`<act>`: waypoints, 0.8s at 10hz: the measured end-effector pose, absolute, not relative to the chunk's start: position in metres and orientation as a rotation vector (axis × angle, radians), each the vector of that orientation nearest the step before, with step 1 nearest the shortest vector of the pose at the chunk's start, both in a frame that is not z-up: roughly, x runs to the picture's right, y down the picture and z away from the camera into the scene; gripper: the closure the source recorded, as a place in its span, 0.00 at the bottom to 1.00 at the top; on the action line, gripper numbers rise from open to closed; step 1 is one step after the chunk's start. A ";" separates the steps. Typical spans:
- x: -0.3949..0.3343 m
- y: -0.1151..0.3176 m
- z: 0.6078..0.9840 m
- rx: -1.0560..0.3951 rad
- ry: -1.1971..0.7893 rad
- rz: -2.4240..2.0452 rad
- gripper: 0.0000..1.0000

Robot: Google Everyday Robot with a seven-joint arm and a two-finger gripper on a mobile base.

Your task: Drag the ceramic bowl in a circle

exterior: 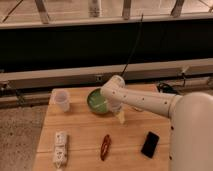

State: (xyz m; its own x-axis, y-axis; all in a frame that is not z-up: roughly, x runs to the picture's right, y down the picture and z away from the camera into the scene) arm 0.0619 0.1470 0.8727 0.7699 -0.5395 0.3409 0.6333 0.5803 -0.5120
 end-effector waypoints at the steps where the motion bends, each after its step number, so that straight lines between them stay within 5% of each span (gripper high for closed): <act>1: 0.061 0.147 0.872 -0.661 -0.154 -0.690 0.21; 3: 0.060 0.147 0.872 -0.666 -0.151 -0.693 0.25; 5: 0.058 0.146 0.873 -0.672 -0.148 -0.697 0.46; 8: 0.057 0.147 0.872 -0.676 -0.148 -0.698 0.61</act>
